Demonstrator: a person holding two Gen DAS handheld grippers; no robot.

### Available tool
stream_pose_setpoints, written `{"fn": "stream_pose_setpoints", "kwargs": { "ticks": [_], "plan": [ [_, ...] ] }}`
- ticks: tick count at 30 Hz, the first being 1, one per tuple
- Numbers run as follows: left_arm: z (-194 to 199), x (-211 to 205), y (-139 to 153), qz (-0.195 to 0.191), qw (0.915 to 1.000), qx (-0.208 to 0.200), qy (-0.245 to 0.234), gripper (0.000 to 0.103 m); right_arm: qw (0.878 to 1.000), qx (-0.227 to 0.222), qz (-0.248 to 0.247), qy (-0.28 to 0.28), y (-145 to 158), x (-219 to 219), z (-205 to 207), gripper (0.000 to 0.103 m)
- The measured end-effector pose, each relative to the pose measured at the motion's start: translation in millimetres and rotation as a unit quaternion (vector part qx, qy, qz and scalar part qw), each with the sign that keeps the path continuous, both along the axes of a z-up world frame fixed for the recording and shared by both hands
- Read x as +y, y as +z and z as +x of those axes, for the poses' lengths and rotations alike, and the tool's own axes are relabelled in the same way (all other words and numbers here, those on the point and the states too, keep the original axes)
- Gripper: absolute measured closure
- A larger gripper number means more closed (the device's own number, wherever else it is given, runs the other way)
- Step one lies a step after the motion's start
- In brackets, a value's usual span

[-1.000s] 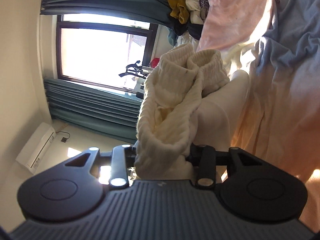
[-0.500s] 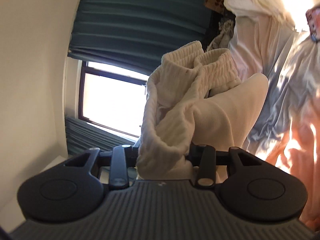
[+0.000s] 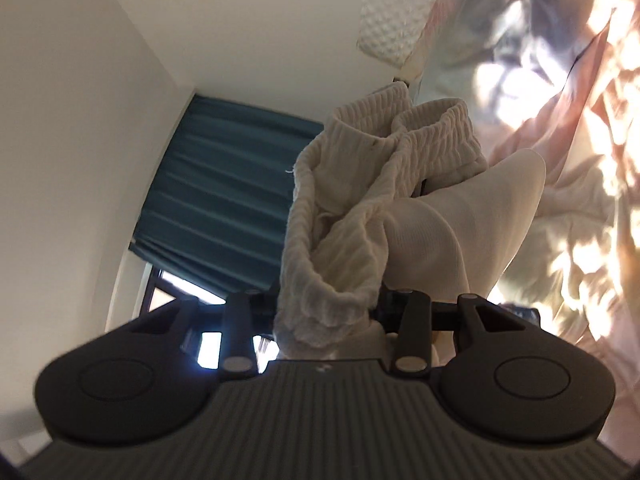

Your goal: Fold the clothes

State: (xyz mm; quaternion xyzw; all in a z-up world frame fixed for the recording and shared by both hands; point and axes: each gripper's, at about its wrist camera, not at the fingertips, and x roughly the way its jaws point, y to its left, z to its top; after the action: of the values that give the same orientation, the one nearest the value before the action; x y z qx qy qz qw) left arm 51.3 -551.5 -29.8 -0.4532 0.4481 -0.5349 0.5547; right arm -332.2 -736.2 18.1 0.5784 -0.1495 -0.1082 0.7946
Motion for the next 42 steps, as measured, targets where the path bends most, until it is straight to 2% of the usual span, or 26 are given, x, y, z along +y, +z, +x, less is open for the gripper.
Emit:
{"fn": "stream_pose_setpoints", "kwargs": {
  "ticks": [6,11,16,19,22,26,28,30,33,34,35,36,37,39,42],
  "plan": [
    [-59,-125,-23,0.028,0.9962,0.011,-0.082,0.080,0.994,-0.008,0.014,-0.112,-30,-35,-84,0.061],
    [-104,-195,-64,0.055,0.9909,0.020,-0.121,0.080,0.982,-0.010,0.039,-0.183,-72,-43,-133,0.061],
    [-127,-221,-117,0.095,0.9839,0.018,-0.151,0.080,0.974,0.008,0.081,-0.210,-126,-41,-165,0.061],
    [-114,-225,-150,0.107,0.9815,0.051,-0.150,0.080,0.973,0.026,0.105,-0.204,-160,-35,-169,0.061],
    [-99,-226,-170,0.111,0.9807,0.072,-0.145,0.080,0.972,0.026,0.118,-0.203,-184,-26,-166,0.062],
    [-97,-224,-187,0.118,0.9786,0.092,-0.141,0.078,0.970,0.020,0.131,-0.204,-214,-13,-163,0.062],
    [-95,-224,-188,0.125,0.9766,0.094,-0.148,0.077,0.969,0.017,0.138,-0.204,-228,-6,-161,0.061],
    [-96,-213,-172,0.139,0.9763,0.064,-0.153,0.075,0.968,0.017,0.142,-0.204,-235,-2,-160,0.062],
    [-98,-193,-142,0.168,0.9743,-0.006,-0.150,0.047,0.967,0.020,0.152,-0.204,-233,1,-161,0.060],
    [-99,-188,-135,0.170,0.9743,-0.015,-0.148,0.038,0.966,0.022,0.158,-0.203,-231,1,-162,0.059],
    [-100,-182,-128,0.169,0.9744,-0.020,-0.147,0.035,0.966,0.029,0.159,-0.202,-227,1,-163,0.059],
    [-101,-177,-123,0.168,0.9745,-0.022,-0.148,0.027,0.966,0.049,0.152,-0.203,-220,1,-163,0.058],
    [-102,-172,-116,0.171,0.9737,-0.031,-0.147,0.024,0.966,0.069,0.144,-0.204,-213,2,-163,0.058],
    [-107,-160,-98,0.189,0.9689,-0.069,-0.145,0.017,0.965,0.107,0.125,-0.204,-198,4,-161,0.055],
    [-116,-140,-72,0.197,0.9605,-0.126,-0.151,0.013,0.960,0.145,0.112,-0.213,-179,12,-158,0.047]
  ]
}}
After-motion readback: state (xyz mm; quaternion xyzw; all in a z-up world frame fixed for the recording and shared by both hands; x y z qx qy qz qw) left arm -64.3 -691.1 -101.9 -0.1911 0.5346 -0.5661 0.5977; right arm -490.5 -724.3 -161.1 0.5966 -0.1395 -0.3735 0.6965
